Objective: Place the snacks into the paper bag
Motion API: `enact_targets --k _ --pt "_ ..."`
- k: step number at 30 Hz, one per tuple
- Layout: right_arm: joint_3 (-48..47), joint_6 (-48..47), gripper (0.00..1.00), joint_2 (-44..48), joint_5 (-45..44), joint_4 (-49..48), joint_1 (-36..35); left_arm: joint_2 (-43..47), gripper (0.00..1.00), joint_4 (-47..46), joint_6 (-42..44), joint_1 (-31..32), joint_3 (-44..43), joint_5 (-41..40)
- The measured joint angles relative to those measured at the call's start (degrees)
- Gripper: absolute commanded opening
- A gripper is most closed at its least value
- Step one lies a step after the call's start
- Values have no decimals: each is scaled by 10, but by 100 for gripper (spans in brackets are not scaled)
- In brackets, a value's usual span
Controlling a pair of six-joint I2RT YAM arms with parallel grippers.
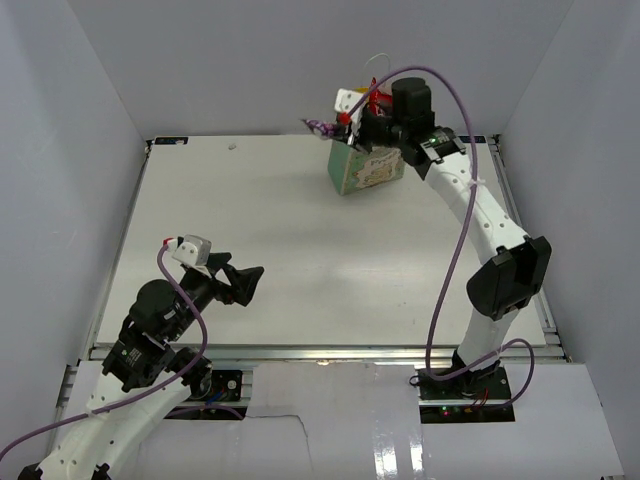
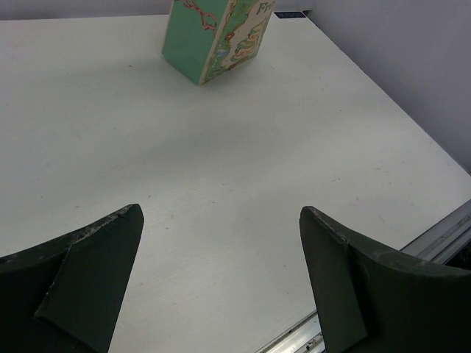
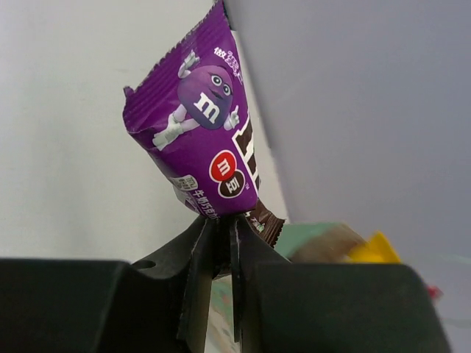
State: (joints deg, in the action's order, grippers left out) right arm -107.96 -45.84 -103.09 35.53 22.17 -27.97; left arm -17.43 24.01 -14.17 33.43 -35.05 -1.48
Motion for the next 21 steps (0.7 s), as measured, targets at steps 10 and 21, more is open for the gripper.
enact_targets --k 10,21 --pt "-104 120 18 -43 -61 -45 148 0 98 0 0 0 0 4" --pt "-104 149 29 -98 -98 -62 170 0 98 0 0 0 0 5"
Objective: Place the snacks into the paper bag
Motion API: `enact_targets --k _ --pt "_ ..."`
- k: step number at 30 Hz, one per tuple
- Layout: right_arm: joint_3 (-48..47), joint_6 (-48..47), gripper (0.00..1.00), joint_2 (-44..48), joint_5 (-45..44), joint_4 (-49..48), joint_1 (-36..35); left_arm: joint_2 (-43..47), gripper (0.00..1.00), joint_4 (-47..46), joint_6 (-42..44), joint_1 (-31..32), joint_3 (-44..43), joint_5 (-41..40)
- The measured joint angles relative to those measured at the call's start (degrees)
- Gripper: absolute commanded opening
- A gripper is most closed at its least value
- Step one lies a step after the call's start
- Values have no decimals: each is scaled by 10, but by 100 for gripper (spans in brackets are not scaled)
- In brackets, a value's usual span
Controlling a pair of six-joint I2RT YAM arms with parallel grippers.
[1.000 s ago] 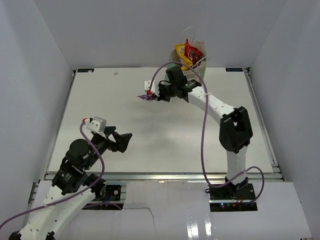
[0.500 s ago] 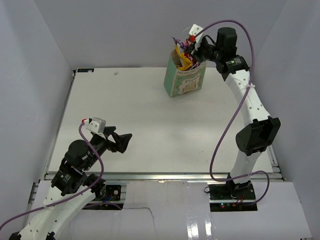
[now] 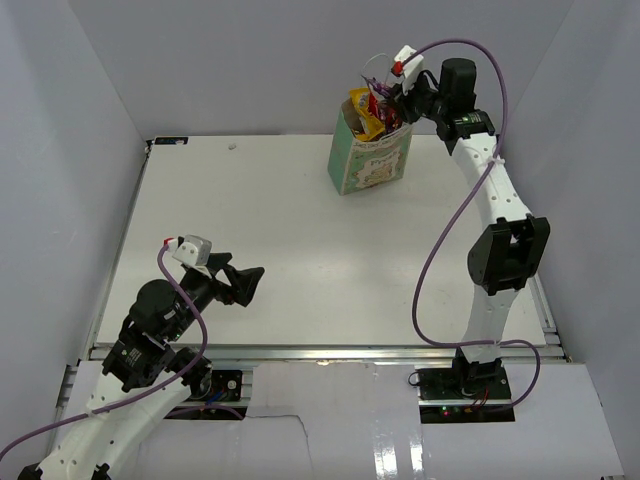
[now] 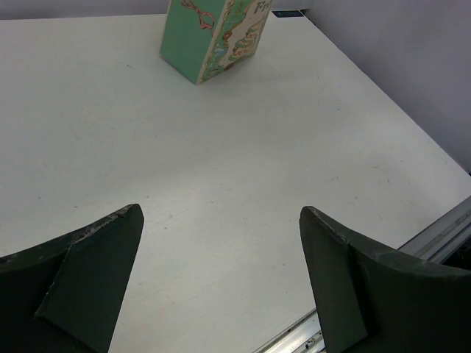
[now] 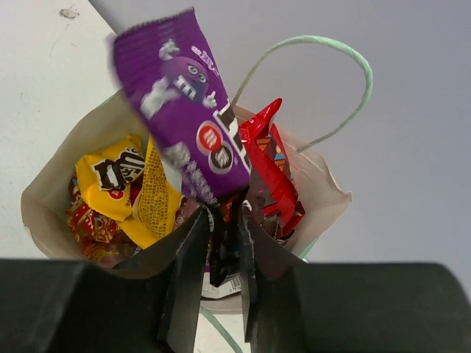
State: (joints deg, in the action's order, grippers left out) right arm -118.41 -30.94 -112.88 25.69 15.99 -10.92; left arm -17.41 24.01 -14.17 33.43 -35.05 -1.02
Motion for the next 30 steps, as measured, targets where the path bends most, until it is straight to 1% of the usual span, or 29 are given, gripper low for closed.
enact_targets --k 1,5,15,18,19,21,22,24,25,28,30 --pt "0 1 31 -2 -1 0 0 0 98 0 0 0 0 0" --pt "0 4 48 -11 -6 -8 4 0 98 0 0 0 0 0" --pt "0 8 56 -13 -10 -12 13 0 98 0 0 -1 0 0" --pt "0 24 66 -8 4 -11 15 0 98 0 0 -1 0 0" --pt "0 33 72 -3 11 -10 15 0 98 0 0 -1 0 0" --pt "0 52 78 14 23 -2 15 0 98 0 0 -1 0 0" --pt "1 57 86 26 29 3 15 0 98 0 0 -1 0 0" --pt "7 73 98 63 35 12 15 0 98 0 0 -1 0 1" --pt "18 80 90 90 34 14 16 0 98 0 0 -1 0 1" --pt "71 113 90 188 27 19 31 0 98 0 0 -1 0 7" --pt "120 132 90 260 23 22 59 0 98 0 2 -1 0 14"
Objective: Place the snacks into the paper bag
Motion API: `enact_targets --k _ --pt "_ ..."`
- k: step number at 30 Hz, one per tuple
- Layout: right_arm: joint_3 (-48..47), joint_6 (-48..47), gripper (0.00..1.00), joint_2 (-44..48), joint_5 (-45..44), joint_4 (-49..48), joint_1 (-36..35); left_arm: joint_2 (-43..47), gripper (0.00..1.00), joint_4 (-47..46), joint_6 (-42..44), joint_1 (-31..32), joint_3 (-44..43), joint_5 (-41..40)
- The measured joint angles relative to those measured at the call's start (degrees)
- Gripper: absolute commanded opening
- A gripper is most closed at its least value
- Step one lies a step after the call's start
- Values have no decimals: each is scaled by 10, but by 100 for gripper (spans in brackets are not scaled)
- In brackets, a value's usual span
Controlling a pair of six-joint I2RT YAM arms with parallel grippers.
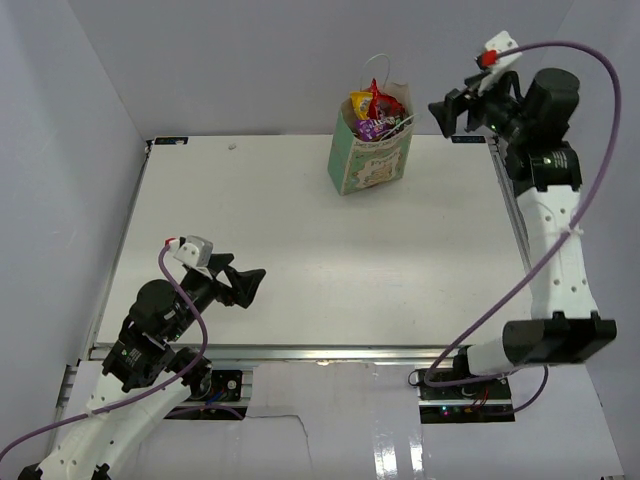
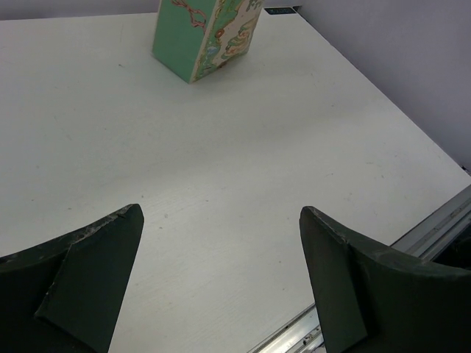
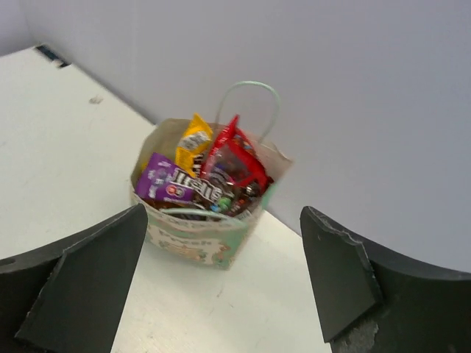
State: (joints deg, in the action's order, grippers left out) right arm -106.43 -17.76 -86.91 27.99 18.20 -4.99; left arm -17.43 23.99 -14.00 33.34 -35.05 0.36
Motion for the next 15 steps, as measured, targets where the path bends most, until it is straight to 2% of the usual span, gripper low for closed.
enact_targets --k 5,12,15 --pt "194 28 90 155 -29 17 63 0 98 0 1 0 0 18" --pt "565 40 90 335 -97 92 63 1 98 -2 2 0 0 36" --pt "645 52 90 400 -115 119 63 1 98 -3 3 0 0 43"
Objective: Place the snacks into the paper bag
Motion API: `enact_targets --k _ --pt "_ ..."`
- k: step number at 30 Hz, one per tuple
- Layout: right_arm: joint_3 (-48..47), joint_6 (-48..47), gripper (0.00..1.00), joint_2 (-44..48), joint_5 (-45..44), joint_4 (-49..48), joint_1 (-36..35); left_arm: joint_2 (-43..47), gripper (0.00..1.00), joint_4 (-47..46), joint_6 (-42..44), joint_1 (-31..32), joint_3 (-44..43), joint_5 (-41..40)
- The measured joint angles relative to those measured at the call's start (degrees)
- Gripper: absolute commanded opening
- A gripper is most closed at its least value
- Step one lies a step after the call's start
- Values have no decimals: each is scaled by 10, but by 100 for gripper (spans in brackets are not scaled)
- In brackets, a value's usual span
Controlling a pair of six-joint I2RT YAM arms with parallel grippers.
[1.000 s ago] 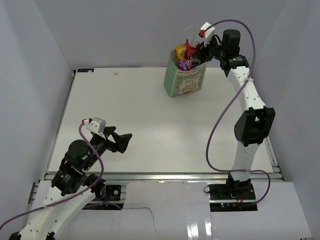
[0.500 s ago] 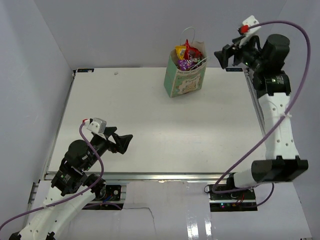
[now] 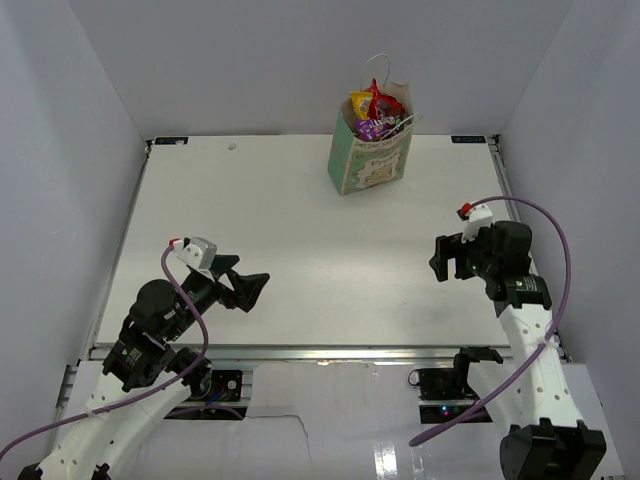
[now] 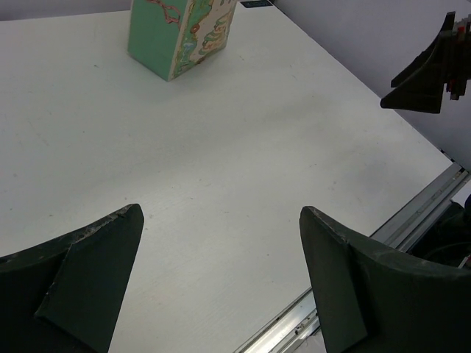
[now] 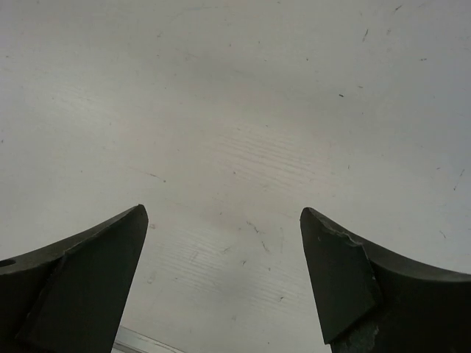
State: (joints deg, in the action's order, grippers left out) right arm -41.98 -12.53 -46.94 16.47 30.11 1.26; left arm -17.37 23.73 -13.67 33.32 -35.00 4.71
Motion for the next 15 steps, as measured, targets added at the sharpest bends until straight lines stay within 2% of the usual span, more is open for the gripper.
enact_targets --k 6,15 --pt "56 19 90 96 -16 -49 0 -2 98 -2 2 0 1 6" --pt "80 30 90 101 -46 -84 0 -9 98 -3 1 0 6 7"
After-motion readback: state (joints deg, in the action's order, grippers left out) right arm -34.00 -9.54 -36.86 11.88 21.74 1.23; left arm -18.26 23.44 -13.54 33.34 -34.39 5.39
